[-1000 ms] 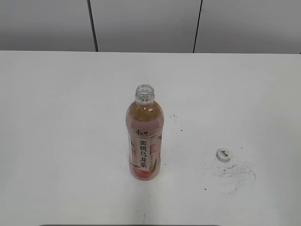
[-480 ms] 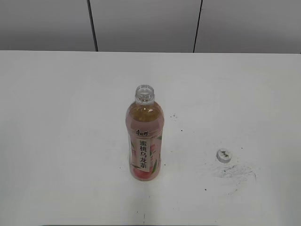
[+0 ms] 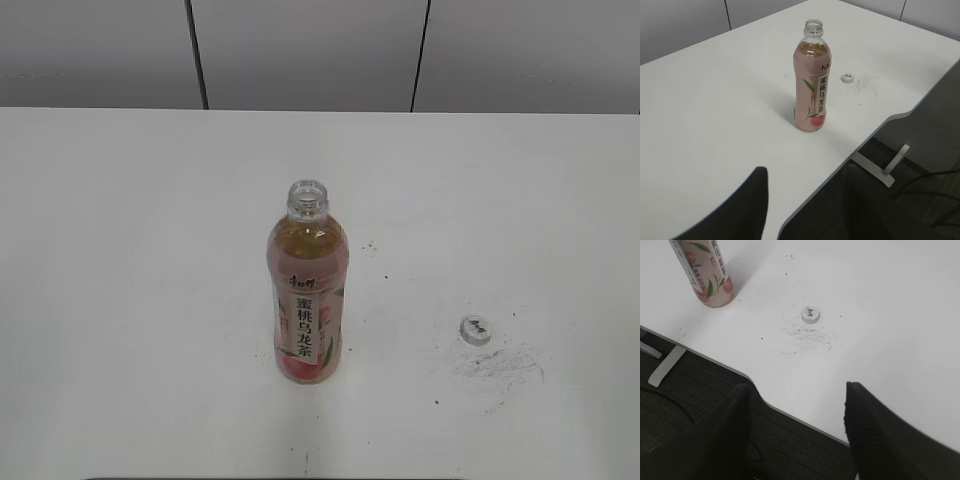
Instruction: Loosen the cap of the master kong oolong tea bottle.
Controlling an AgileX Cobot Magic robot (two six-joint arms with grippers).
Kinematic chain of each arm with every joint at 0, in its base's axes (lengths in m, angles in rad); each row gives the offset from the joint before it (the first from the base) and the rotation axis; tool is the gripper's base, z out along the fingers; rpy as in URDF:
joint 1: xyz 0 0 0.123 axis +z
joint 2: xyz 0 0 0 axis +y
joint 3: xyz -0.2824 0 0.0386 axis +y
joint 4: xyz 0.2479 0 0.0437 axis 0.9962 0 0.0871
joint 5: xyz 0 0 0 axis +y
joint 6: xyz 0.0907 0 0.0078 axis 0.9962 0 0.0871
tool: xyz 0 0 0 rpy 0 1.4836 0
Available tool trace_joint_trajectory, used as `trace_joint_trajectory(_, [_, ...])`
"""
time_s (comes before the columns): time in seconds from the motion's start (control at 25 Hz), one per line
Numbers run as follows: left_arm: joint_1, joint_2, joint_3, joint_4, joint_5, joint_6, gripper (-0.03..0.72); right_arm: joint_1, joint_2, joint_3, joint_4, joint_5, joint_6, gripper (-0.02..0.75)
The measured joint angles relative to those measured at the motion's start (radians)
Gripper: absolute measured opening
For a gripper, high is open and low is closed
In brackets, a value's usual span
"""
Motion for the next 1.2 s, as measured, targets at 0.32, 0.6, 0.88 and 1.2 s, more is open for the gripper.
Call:
trace_joint_trajectory(0.32, [0.000, 0.000, 0.000, -0.001, -0.001, 0.000, 0.290, 0.000, 0.000, 0.000, -0.001, -0.001, 0.002, 0.448])
trace_joint_trajectory(0.6, [0.287, 0.000, 0.000, -0.002, -0.003, 0.000, 0.272, -0.007, -0.004, 0.000, -0.001, -0.005, 0.002, 0.448])
trace_joint_trajectory(0.88, [0.657, -0.015, 0.002, -0.003, -0.003, 0.001, 0.253, -0.197, -0.089, 0.000, -0.003, -0.008, 0.002, 0.448])
trace_joint_trajectory(1.2, [0.623, -0.015, 0.002, -0.003, -0.003, 0.001, 0.245, -0.309, -0.105, 0.000, -0.004, -0.008, 0.002, 0.448])
